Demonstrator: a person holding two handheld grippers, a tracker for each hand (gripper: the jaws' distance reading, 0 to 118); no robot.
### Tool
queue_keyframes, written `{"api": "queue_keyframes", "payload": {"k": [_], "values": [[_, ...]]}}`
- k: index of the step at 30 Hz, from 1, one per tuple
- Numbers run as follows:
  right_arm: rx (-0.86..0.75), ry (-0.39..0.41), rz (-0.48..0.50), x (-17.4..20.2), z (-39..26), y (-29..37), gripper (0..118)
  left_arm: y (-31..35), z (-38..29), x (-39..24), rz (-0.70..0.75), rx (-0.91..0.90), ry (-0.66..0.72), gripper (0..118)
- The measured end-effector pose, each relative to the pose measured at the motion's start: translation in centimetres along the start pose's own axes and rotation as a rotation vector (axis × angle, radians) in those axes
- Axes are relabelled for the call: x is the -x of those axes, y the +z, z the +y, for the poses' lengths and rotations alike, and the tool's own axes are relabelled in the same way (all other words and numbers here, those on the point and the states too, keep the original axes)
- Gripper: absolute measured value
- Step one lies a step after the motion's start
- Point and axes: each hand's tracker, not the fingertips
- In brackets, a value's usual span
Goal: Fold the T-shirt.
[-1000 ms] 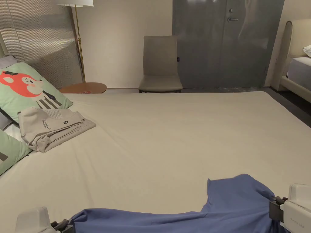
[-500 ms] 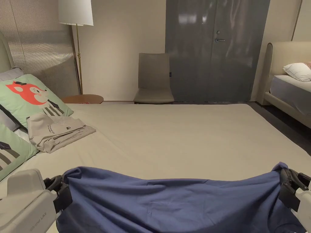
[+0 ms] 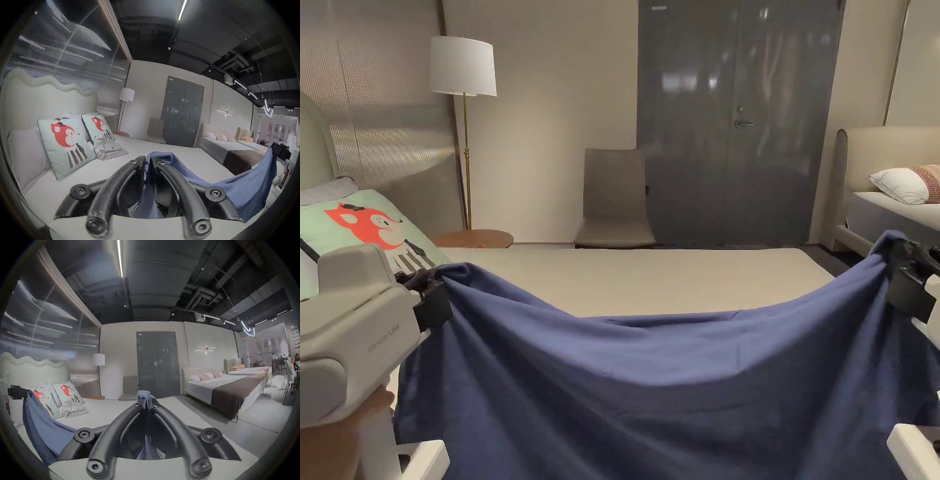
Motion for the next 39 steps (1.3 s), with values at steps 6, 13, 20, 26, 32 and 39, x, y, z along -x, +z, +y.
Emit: {"api": "queue_keyframes", "payload": {"k": [6, 13, 20, 26, 32, 39], "values": [[-0.06, 0.005, 0.004, 0.9, 5.9, -5.8, 3, -5.2, 7.0, -0.6, -0.002, -0.065, -0.008, 5], [-0.121, 0.009, 0.012, 2.2, 11.1, -14.6, 3, -13.0, 13.5, -1.0, 0.018, -0.115, 0.009, 5], [-0.165, 0.007, 0.01, 3.3, 13.6, -23.5, 3, -21.8, 17.6, -1.3, 0.049, -0.165, 0.024, 5], [-0.197, 0.048, -0.004, 4.1, 14.1, -29.7, 3, -27.7, 19.3, -1.8, 0.06, -0.224, 0.019, 5], [-0.209, 0.059, -0.011, 4.3, 12.8, -33.6, 3, -31.5, 18.1, -2.2, 0.067, -0.25, 0.006, 5], [-0.138, 0.071, -0.006, 3.7, 8.6, -35.4, 3, -33.8, 14.8, -1.4, 0.075, -0.197, 0.048, 5]]}}
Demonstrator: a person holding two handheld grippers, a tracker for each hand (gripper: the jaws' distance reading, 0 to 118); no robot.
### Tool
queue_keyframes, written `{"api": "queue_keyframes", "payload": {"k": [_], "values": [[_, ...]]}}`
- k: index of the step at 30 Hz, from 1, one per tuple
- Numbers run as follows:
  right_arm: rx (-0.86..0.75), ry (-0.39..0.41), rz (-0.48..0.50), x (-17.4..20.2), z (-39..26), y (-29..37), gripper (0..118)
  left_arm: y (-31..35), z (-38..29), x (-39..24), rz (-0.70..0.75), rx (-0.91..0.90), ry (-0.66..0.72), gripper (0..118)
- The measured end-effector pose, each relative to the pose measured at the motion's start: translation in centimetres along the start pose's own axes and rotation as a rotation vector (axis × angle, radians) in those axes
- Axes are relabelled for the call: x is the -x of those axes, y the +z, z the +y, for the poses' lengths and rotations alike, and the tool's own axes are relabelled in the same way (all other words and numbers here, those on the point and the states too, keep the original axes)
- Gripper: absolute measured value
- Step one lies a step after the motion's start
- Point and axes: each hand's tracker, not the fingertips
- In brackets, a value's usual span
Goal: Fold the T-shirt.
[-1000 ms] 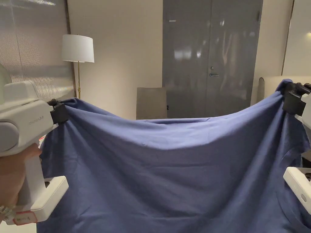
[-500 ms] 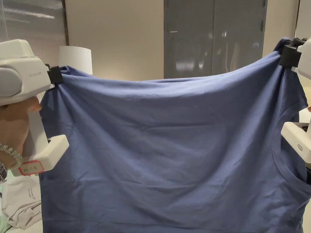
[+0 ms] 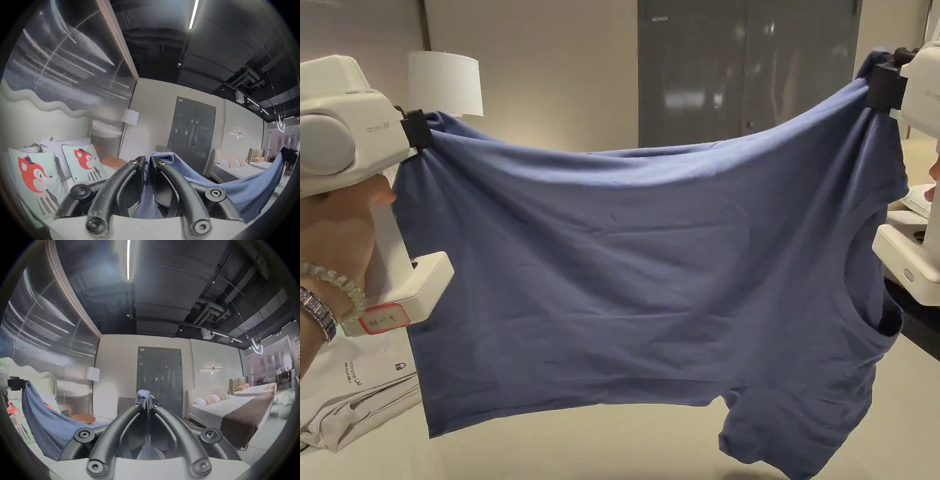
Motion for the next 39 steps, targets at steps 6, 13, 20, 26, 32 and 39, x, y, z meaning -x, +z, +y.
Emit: {"api": "queue_keyframes", "payload": {"k": [6, 13, 20, 26, 32, 39], "values": [[0.085, -0.018, 0.012, -0.5, -3.2, 1.6, 3, 1.3, -3.0, 0.9, 0.007, 0.069, 0.007, 5], [0.177, -0.02, 0.026, -1.5, -6.1, 7.4, 3, 6.3, -6.4, 2.4, 0.013, 0.141, 0.002, 5], [0.294, -0.039, 0.042, -2.5, -9.6, 16.7, 3, 14.6, -11.0, 4.8, 0.029, 0.256, 0.019, 5], [0.393, -0.04, 0.061, -3.0, -13.6, 25.9, 3, 23.6, -15.3, 7.0, 0.036, 0.373, 0.008, 5], [0.514, -0.056, 0.077, -3.5, -17.3, 35.2, 3, 32.5, -20.1, 9.9, 0.042, 0.501, -0.006, 5], [0.686, 0.012, 0.109, -3.4, -21.3, 44.4, 3, 41.2, -25.8, 13.2, 0.048, 0.674, -0.04, 5]]}}
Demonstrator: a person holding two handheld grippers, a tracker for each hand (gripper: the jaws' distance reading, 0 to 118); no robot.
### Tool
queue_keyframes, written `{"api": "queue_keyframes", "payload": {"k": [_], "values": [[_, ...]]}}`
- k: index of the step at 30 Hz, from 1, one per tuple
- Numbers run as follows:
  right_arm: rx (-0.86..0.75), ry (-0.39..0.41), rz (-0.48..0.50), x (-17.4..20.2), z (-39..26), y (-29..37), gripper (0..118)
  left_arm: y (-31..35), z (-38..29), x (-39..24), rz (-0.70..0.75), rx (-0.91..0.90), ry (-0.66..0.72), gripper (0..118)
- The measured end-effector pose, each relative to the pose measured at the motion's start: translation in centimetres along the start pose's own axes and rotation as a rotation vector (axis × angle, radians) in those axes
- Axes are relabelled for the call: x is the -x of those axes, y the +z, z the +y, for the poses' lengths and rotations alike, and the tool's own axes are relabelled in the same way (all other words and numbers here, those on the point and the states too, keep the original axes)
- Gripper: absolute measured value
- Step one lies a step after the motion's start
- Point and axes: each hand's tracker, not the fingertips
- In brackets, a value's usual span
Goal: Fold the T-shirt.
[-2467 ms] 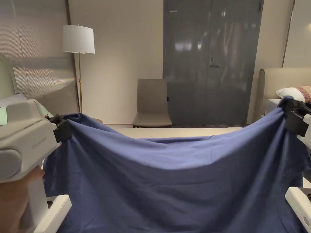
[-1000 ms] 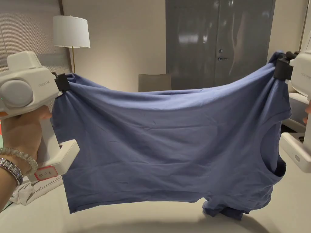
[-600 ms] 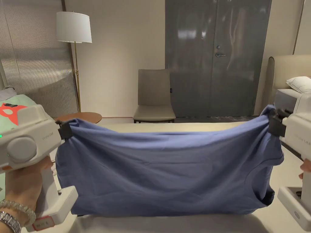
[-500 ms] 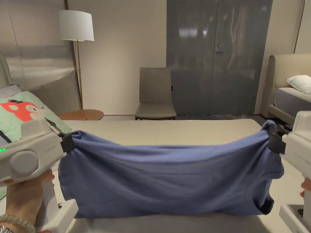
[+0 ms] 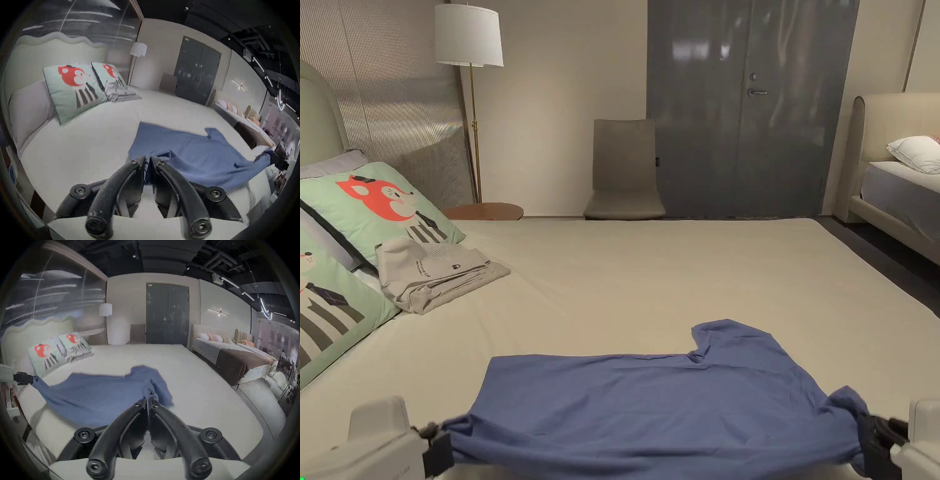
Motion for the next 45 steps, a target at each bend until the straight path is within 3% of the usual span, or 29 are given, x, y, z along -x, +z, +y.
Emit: {"api": "queue_keyframes", "payload": {"k": [10, 13, 19, 20, 21, 22, 23, 24, 25, 26, 31, 32, 33, 34, 36, 37, 38, 45], "values": [[0.28, 0.012, -0.038, -1.2, -8.7, 0.7, 3, 0.1, -7.0, 3.3, 0.035, 0.17, -0.054, 5], [0.344, -0.022, -0.046, -1.5, -10.5, 0.0, 3, -0.6, -8.1, 3.8, 0.043, 0.215, -0.093, 5], [0.376, -0.028, -0.048, -1.9, -12.1, -0.2, 3, -0.9, -9.6, 4.3, 0.025, 0.267, -0.069, 5], [0.372, -0.031, -0.047, -1.9, -12.0, -0.2, 4, -0.7, -9.5, 4.3, 0.022, 0.262, -0.068, 6], [0.367, -0.03, -0.043, -1.9, -11.7, 0.0, 6, -0.4, -9.2, 4.0, 0.018, 0.254, -0.071, 17], [0.357, -0.02, -0.047, -1.7, -11.2, 0.4, 20, 0.0, -8.9, 3.9, 0.038, 0.244, -0.093, 34], [0.328, 0.002, -0.062, -1.5, -10.8, 0.8, 55, 0.5, -8.7, 3.8, 0.044, 0.23, -0.102, 65], [0.273, 0.028, -0.074, -1.4, -10.2, 1.4, 84, 1.2, -8.2, 3.8, 0.044, 0.193, -0.109, 85], [0.216, 0.031, -0.074, -1.3, -9.5, 2.0, 104, 2.0, -7.6, 3.7, 0.038, 0.15, -0.11, 101], [0.151, 0.024, -0.076, -1.3, -8.8, 2.6, 109, 2.8, -6.9, 3.5, 0.033, 0.103, -0.106, 108], [-0.136, -0.016, -0.14, 0.1, -3.7, 5.0, 107, 6.5, -2.9, 1.9, 0.011, -0.14, -0.058, 107], [-0.166, -0.021, -0.148, 0.4, -3.0, 5.3, 104, 7.1, -2.4, 1.6, 0.005, -0.177, -0.056, 103], [-0.206, -0.033, -0.149, 0.7, -2.3, 5.6, 96, 7.5, -1.7, 1.2, -0.006, -0.209, -0.063, 93], [-0.24, -0.04, -0.134, 1.0, -1.8, 5.7, 82, 8.0, -1.3, 0.9, -0.007, -0.236, -0.069, 74], [-0.271, -0.048, -0.122, 1.5, -1.0, 6.0, 33, 8.6, -0.9, 0.3, -0.001, -0.264, -0.079, 18], [-0.269, -0.045, -0.124, 1.8, -0.9, 6.0, 13, 8.7, -0.8, 0.1, 0.005, -0.272, -0.083, 3], [-0.277, -0.047, -0.129, 2.1, -0.8, 6.0, 2, 8.8, -0.8, -0.1, 0.011, -0.28, -0.087, 1], [-0.245, -0.042, -0.107, 2.9, -1.5, 4.8, 1, 7.7, -2.0, -0.2, -0.013, -0.242, -0.12, 0]]}}
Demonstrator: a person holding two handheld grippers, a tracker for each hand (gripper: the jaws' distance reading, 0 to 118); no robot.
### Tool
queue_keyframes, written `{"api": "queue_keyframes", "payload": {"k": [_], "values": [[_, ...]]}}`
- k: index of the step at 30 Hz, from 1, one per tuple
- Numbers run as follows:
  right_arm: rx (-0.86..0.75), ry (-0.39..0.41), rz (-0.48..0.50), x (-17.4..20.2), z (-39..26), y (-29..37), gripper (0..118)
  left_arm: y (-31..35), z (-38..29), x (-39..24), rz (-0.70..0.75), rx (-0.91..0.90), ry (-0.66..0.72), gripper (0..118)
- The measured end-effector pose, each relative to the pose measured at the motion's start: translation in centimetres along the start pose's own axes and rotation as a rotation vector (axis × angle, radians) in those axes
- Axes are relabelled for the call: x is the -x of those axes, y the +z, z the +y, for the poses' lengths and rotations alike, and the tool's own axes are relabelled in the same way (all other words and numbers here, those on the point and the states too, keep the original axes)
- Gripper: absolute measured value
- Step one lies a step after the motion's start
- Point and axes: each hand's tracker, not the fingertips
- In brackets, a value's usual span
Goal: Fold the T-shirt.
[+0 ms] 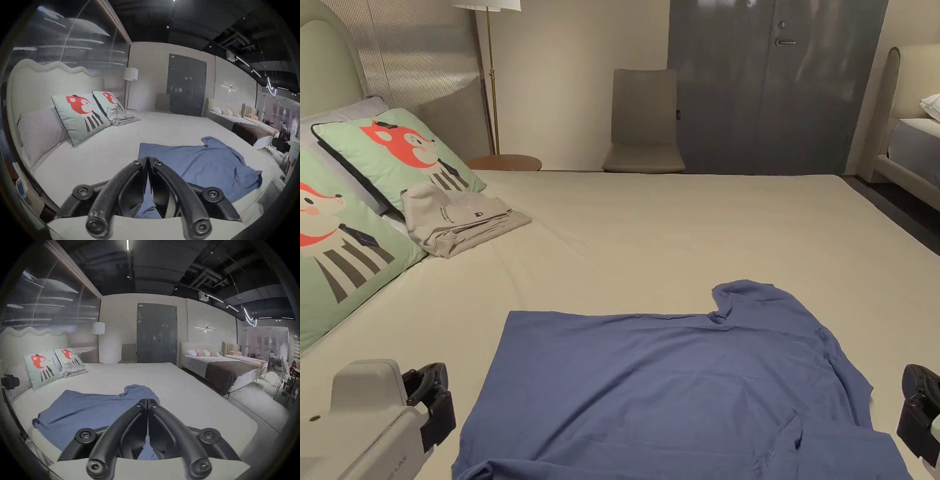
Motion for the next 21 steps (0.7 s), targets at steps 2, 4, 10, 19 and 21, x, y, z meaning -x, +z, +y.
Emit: {"api": "queue_keyframes", "payload": {"k": [2, 4, 10, 19, 21], "values": [[0.021, -0.008, 0.013, 0.1, -0.5, -0.1, 1, -1.0, -1.1, 0.5, -0.007, 0.066, 0.007, 1], [0.032, -0.005, 0.014, 0.2, -0.9, -0.1, 1, -2.3, -2.6, 1.3, -0.008, 0.151, 0.018, 17], [0.076, -0.009, 0.02, 0.0, -2.1, -0.3, 1, -5.5, -8.1, 3.4, 0.01, 0.4, 0.072, 107], [0.129, -0.007, 0.015, -0.2, -3.1, -0.3, 1, -6.5, -10.1, 3.8, -0.03, 0.46, 0.127, 15], [0.142, -0.004, 0.01, -0.5, -3.5, -0.3, 1, -6.0, -9.7, 3.2, -0.038, 0.437, 0.105, 6]]}}
